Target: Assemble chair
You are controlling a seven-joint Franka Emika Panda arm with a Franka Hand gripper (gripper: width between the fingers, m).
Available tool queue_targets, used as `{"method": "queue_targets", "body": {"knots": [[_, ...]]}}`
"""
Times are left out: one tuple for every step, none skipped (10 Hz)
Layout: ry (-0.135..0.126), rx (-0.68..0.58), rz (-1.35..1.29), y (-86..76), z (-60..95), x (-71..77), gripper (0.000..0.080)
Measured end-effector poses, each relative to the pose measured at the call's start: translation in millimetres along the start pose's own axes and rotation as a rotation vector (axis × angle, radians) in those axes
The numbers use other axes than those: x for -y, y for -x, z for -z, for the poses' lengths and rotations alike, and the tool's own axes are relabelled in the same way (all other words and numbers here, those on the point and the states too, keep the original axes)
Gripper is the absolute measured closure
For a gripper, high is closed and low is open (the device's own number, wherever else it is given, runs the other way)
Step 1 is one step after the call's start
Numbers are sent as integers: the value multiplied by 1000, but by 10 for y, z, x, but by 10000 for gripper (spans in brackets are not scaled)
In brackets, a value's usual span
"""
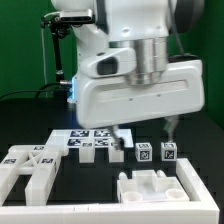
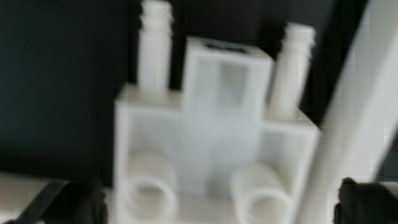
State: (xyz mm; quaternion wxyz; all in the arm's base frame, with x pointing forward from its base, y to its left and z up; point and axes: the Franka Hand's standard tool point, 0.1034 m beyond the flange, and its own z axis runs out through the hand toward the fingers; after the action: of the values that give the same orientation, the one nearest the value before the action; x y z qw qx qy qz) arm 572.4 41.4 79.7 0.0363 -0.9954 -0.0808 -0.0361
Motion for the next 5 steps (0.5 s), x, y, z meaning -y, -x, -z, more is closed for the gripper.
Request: {"method": "queue_targets", "body": {"knots": [[8,11,-26,215,-26,-91,151],[14,19,-62,436,-103,-161,151],[20,37,-85,644,-209,-207,151],[26,24,-58,661,-224,-239,151],[19,43,-57,653,-215,-216,151]]}}
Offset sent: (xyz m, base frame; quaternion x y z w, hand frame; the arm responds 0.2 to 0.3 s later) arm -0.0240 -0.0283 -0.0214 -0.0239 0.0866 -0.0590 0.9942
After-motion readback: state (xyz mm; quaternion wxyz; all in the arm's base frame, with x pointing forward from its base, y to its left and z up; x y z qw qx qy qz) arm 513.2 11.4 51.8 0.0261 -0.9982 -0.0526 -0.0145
